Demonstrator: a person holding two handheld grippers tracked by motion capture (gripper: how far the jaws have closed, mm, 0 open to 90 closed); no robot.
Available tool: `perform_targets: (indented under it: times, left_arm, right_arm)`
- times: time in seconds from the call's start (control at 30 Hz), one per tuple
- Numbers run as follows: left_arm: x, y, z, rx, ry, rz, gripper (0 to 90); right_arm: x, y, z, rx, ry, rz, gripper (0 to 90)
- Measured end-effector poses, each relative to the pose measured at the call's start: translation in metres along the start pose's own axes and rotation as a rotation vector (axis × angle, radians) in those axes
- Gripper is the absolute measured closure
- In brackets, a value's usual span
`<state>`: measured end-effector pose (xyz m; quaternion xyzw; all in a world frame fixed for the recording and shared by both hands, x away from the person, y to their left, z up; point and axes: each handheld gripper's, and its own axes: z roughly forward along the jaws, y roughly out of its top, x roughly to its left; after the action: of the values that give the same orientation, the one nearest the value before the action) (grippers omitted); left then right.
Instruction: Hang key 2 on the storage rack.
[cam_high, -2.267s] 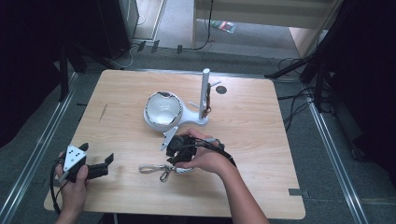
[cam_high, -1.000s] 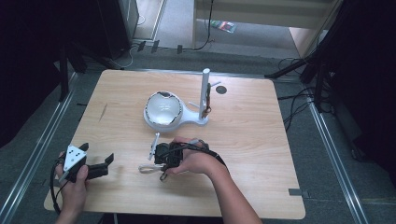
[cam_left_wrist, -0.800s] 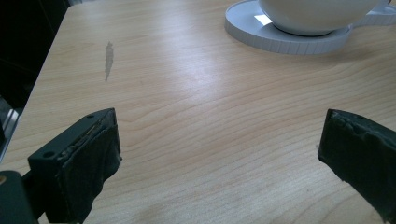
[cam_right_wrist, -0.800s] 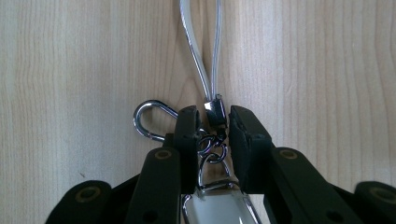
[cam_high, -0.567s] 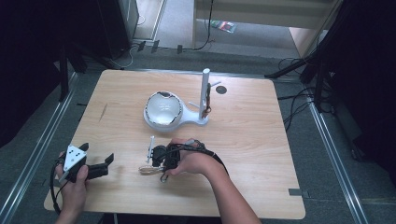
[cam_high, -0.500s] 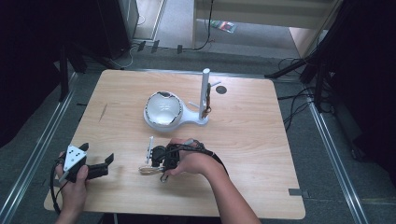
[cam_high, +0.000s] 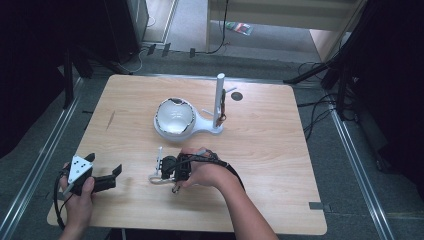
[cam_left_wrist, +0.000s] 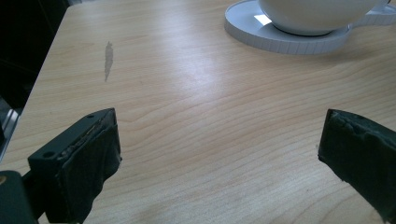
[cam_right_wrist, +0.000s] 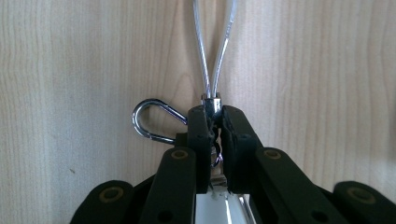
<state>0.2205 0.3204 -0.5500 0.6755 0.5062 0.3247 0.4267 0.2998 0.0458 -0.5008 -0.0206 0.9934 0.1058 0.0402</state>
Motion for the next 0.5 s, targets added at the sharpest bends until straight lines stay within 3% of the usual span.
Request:
perform_targets:
  times: [0.03,0.27,0.5]
  left_arm:
    - [0.000,0.000,0.000,0.000,0.000,0.000,0.0]
    - [0.000,0.000,0.000,-0.001,0.003,0.001,0.0]
    - [0.000,0.000,0.000,-0.001,0.004,0.001,0.0]
  right_arm:
    - [-0.001,-0.001,0.000,-0.020,0.002,-0.012,84.0]
    - [0.000,-0.009,-0.004,-0.078,-0.005,0.024,84.0]
    - [-0.003,-0.021,-0.012,-0.171,-0.039,0.087,84.1]
